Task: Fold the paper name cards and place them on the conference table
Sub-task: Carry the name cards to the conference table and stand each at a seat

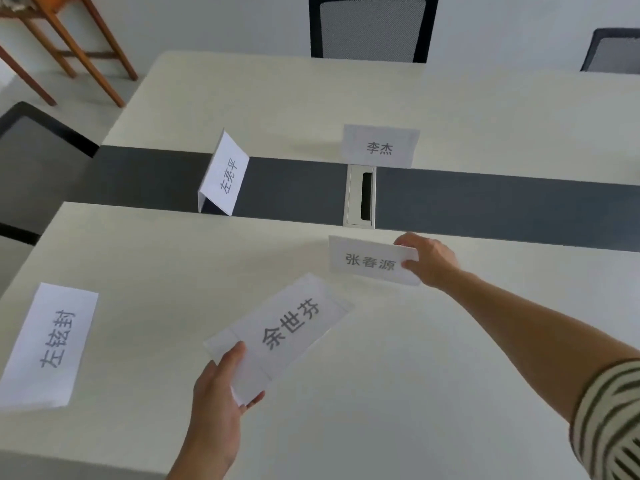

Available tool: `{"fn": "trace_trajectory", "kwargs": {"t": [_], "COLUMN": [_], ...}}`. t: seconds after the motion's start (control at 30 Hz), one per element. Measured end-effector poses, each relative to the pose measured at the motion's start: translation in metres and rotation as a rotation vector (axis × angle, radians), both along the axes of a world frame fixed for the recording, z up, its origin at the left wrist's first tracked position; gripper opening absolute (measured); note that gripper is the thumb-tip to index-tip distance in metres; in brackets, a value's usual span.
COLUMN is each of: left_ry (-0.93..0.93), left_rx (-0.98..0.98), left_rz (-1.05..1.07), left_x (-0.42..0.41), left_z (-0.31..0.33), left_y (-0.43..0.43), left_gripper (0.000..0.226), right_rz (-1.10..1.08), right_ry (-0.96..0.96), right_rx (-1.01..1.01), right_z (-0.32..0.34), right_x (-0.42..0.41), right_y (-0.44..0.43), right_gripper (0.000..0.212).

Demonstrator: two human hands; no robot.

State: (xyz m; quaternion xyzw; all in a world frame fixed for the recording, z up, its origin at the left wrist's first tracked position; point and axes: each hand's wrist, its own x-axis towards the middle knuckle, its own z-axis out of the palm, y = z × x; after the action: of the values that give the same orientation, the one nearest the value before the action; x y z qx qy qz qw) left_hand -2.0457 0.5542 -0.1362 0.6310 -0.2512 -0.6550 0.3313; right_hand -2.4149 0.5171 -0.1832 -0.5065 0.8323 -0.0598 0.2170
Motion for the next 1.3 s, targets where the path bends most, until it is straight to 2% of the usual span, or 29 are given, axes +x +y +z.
{"fn": "trace_trajectory", "kwargs": {"t": [0.27,0.63,0.7,0.8,0.83,0.9,0.97,1.03,1.13,1.2,1.3], "left_ry": [-0.051,0.005,0.01,0.01,0.01,0.023,0.037,0.053,0.097,0.137,0.173], "left_rx": [0.049,0.038,0.029,0.005,-0.006,-0.024,-0.036,-0.059,-0.121,-0.145,-0.168], "left_rz": [0.012,-0.064,-0.078,-0.108,-0.122,-0.146,-0.167,-0.204,-0.295,-0.345,-0.441], "left_x": [-0.006,-0.013,-0.015,-0.015,-0.015,-0.015,-0.017,-0.02,-0.028,-0.034,-0.045], "left_z": [-0.024,-0.024,-0.021,-0.015,-0.012,-0.008,-0.002,0.006,0.024,0.036,0.053], "left_y": [-0.014,-0.026,-0.024,-0.021,-0.02,-0.018,-0.016,-0.012,-0.003,0.006,0.025], "left_gripper": [0.03,0.028,0.028,0.041,0.044,0.038,0.037,0.043,0.042,0.038,0.034], "right_rz": [0.057,0.085,0.113,0.089,0.066,0.027,0.001,-0.035,-0.172,-0.245,-0.343], "right_ry": [0.073,0.114,0.146,0.181,0.175,0.162,0.149,0.073,-0.251,-0.507,-0.865], "right_rx": [0.052,0.067,0.111,0.204,0.197,0.137,0.017,-0.121,-0.276,-0.326,-0.359], "right_z": [-0.013,-0.021,-0.021,-0.019,-0.017,-0.008,0.008,0.028,0.058,0.078,0.102], "right_x": [-0.032,-0.034,-0.034,-0.035,-0.035,-0.033,-0.022,-0.004,0.029,0.051,0.076], "right_y": [-0.048,-0.048,-0.046,-0.043,-0.042,-0.037,-0.025,-0.006,0.035,0.071,0.135], "right_gripper": [0.032,0.036,0.047,0.085,0.091,0.087,0.069,0.051,0.035,0.035,0.047]}}
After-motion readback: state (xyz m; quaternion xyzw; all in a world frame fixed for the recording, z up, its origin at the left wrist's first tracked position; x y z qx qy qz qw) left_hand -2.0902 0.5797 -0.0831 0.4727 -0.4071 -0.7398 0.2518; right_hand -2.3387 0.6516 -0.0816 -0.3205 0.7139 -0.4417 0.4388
